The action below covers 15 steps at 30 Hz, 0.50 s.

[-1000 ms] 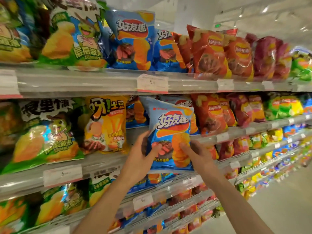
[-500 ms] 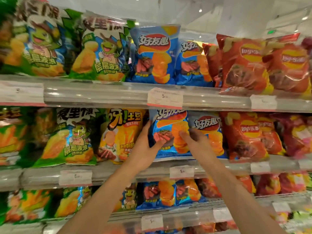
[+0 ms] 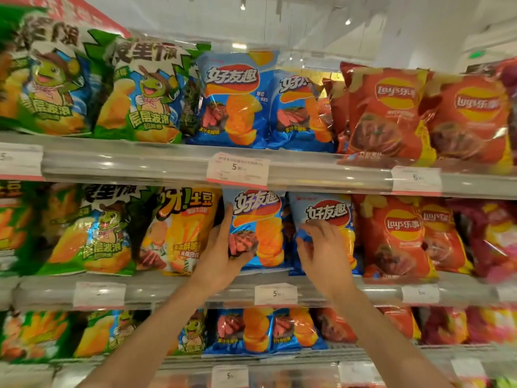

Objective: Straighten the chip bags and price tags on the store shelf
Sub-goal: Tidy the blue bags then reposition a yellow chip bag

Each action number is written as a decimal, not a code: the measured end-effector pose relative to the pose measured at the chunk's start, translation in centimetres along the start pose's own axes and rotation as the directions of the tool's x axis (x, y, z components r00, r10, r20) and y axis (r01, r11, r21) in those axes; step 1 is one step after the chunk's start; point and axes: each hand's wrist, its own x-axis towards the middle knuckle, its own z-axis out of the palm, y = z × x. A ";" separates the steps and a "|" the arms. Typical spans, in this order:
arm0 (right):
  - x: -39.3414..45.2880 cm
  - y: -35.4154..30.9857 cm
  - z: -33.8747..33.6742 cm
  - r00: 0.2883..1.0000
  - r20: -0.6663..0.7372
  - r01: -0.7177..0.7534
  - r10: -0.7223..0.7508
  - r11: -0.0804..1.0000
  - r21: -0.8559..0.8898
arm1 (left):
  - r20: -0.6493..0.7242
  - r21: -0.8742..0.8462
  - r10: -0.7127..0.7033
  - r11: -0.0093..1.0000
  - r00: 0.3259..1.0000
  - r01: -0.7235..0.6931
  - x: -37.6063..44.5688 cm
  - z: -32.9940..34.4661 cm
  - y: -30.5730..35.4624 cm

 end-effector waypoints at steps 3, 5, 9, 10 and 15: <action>-1.4 1.4 0.9 0.994 0.078 0.091 -0.080 0.984 -0.153 | 0.071 -0.045 0.000 0.999 0.997 0.003 0.9 -0.2 -0.8; -1.7 2.2 1.2 0.989 0.110 0.112 -0.097 0.985 -0.131 | 0.132 -0.034 -0.005 0.999 0.991 0.009 1.3 -0.6 -1.3; -1.1 3.0 1.2 0.988 0.138 0.081 -0.066 0.991 -0.109 | 0.253 -0.095 -0.019 0.994 0.967 0.045 1.6 -0.7 -1.4; -1.1 3.0 1.3 0.989 0.135 0.076 -0.062 0.992 -0.104 | 0.265 -0.100 -0.029 0.993 0.964 0.058 1.6 -0.6 -1.3; -1.4 2.7 1.4 0.991 0.119 0.065 -0.057 0.996 -0.066 | 0.155 -0.034 -0.012 0.999 0.988 0.018 0.7 0.2 -0.7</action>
